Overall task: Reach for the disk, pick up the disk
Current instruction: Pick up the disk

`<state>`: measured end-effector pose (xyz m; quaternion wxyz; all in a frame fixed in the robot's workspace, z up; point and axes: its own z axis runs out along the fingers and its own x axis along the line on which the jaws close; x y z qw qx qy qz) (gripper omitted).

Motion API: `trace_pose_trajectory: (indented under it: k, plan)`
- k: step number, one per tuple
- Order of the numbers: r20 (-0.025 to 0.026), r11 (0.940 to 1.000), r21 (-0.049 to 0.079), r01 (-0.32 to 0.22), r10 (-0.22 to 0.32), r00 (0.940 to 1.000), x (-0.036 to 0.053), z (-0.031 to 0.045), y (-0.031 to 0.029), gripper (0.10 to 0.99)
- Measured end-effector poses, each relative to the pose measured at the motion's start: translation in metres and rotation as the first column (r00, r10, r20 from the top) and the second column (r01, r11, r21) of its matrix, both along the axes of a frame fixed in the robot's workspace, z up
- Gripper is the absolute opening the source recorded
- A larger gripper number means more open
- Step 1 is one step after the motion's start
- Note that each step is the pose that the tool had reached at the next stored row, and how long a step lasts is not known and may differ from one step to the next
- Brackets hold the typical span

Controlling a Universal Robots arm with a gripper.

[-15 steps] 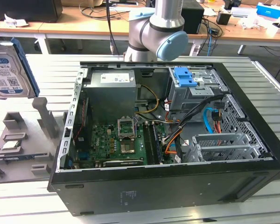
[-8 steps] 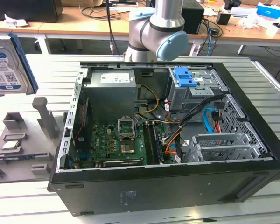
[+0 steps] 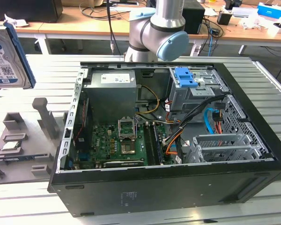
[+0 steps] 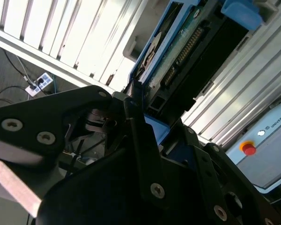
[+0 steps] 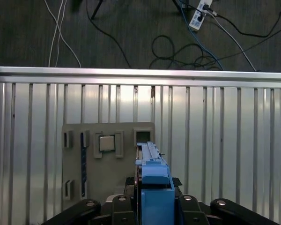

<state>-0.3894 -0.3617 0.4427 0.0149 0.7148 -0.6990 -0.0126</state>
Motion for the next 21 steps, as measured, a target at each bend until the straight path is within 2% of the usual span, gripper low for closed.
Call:
trace_pose_trajectory:
  k: [2,7,9,11,17,21]
  plan:
    - [-0.0001,1.0000,0.000,0.000,0.000,1.0000,0.0001,0.0070,0.0000,0.369]
    - [-0.0003,1.0000,0.000,0.000,0.000,1.0000,0.0002,0.0191,0.0001,0.369]
    - [-0.0005,1.0000,0.000,0.000,0.000,1.0000,0.0004,0.0344,0.0002,0.369]
    - [-0.0005,1.0000,0.000,0.000,0.000,1.0000,0.0004,0.0454,0.0002,0.369]
    - [-0.0009,1.0000,0.000,0.000,0.000,1.0000,0.0005,0.0597,0.0003,0.369]
    - [-0.0008,1.0000,0.000,0.000,0.000,1.0000,0.0005,0.0666,0.0003,0.369]
